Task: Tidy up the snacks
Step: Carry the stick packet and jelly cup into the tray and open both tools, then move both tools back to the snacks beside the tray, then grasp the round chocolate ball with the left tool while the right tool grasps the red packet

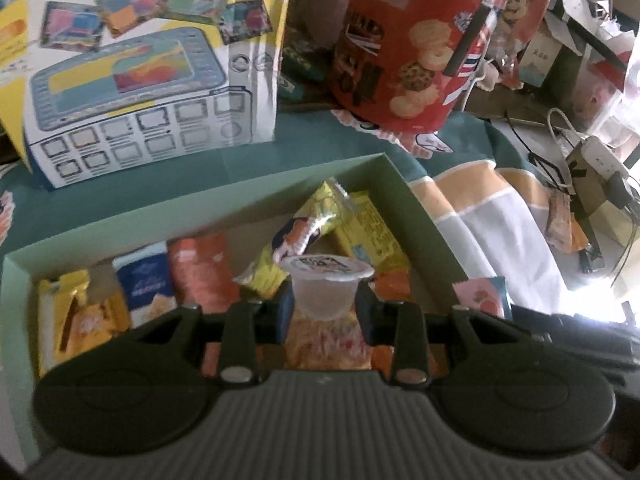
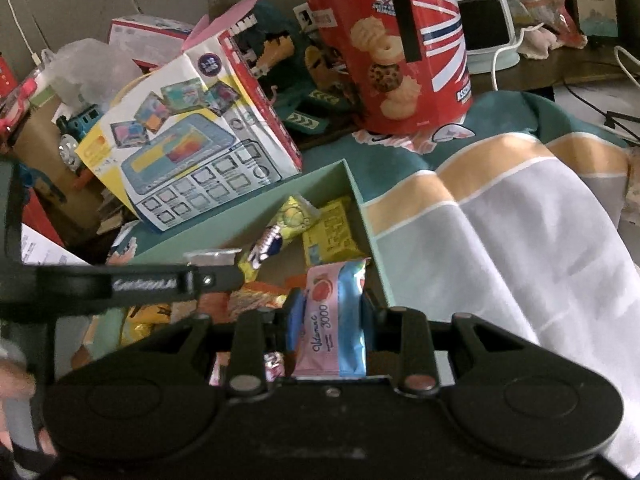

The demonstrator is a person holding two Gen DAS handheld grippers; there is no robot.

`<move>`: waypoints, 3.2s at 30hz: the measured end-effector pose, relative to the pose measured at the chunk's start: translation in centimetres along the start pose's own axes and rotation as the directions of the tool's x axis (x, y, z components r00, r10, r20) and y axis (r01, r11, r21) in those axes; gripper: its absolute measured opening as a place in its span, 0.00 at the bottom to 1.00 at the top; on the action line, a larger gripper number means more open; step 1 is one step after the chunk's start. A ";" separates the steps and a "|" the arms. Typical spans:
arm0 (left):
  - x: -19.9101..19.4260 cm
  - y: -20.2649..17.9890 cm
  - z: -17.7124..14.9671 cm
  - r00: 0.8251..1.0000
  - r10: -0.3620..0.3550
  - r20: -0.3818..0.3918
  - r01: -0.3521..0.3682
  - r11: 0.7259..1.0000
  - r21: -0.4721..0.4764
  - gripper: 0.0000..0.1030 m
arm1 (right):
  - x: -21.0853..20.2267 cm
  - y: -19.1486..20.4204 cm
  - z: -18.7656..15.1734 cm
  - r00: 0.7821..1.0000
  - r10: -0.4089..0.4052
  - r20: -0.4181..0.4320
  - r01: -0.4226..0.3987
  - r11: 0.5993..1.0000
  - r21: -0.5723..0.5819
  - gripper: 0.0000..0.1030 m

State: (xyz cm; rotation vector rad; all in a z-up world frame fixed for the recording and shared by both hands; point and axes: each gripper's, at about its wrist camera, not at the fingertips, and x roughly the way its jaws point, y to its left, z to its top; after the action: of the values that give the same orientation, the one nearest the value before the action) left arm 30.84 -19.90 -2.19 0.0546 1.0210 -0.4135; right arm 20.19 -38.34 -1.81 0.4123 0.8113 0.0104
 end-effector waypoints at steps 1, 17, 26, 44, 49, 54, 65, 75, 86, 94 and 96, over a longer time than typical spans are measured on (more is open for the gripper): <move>0.4 -0.1 0.4 1.000 0.000 -0.005 0.000 1.000 -0.002 0.34 | 0.1 -0.1 0.1 1.000 -0.002 0.004 0.002 1.000 -0.002 0.33; -4.7 0.9 -3.1 0.997 0.062 0.045 -0.060 0.997 -0.041 0.99 | -3.6 0.1 -1.2 0.996 -0.039 0.078 0.034 0.998 0.062 1.00; -9.6 2.2 -8.5 0.998 0.035 0.057 -0.031 0.997 -0.067 1.00 | -6.4 1.6 -3.6 0.998 -0.009 0.060 0.007 0.999 0.048 1.00; -11.2 9.3 -21.6 0.990 0.132 -0.053 -0.141 0.962 -0.236 1.00 | -3.9 7.8 -11.2 0.989 0.062 -0.135 -0.066 0.998 -0.023 1.00; -11.2 12.0 -23.1 0.985 0.154 -0.074 -0.169 0.943 -0.285 1.00 | -1.5 10.0 -13.1 0.982 0.055 -0.181 -0.067 0.996 -0.062 1.00; -11.1 14.3 -23.1 0.980 0.187 -0.068 -0.199 0.927 -0.319 1.00 | 0.5 11.3 -14.0 0.977 0.037 -0.212 -0.059 0.993 -0.100 1.00; -10.1 16.1 -22.7 0.970 0.236 -0.056 -0.241 0.925 -0.294 0.69 | 2.8 14.5 -15.0 0.981 -0.039 -0.192 -0.017 0.959 -0.283 0.76; -10.1 13.9 -22.9 0.959 0.279 -0.048 -0.283 0.930 -0.234 0.36 | 2.5 16.2 -15.8 0.981 -0.030 -0.190 -0.043 0.929 -0.367 0.35; -12.3 13.6 -23.4 0.978 0.206 -0.043 -0.210 0.936 -0.283 0.36 | -0.6 14.6 -15.0 0.986 0.017 -0.165 -0.069 0.945 -0.319 0.21; -13.7 12.3 -23.2 0.983 0.180 -0.022 -0.179 0.942 -0.283 0.36 | -3.1 14.3 -14.7 0.987 0.060 -0.147 -0.101 0.952 -0.289 0.17; -14.2 12.0 -22.9 0.986 0.169 -0.011 -0.165 0.946 -0.281 0.36 | -3.6 13.9 -14.4 0.989 0.062 -0.134 -0.097 0.957 -0.272 0.17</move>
State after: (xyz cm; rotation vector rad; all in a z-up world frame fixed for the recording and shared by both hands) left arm 10.01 0.93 -4.18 -0.1160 1.0448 -0.1112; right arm 9.57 -21.02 -3.10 0.1786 0.9013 0.2248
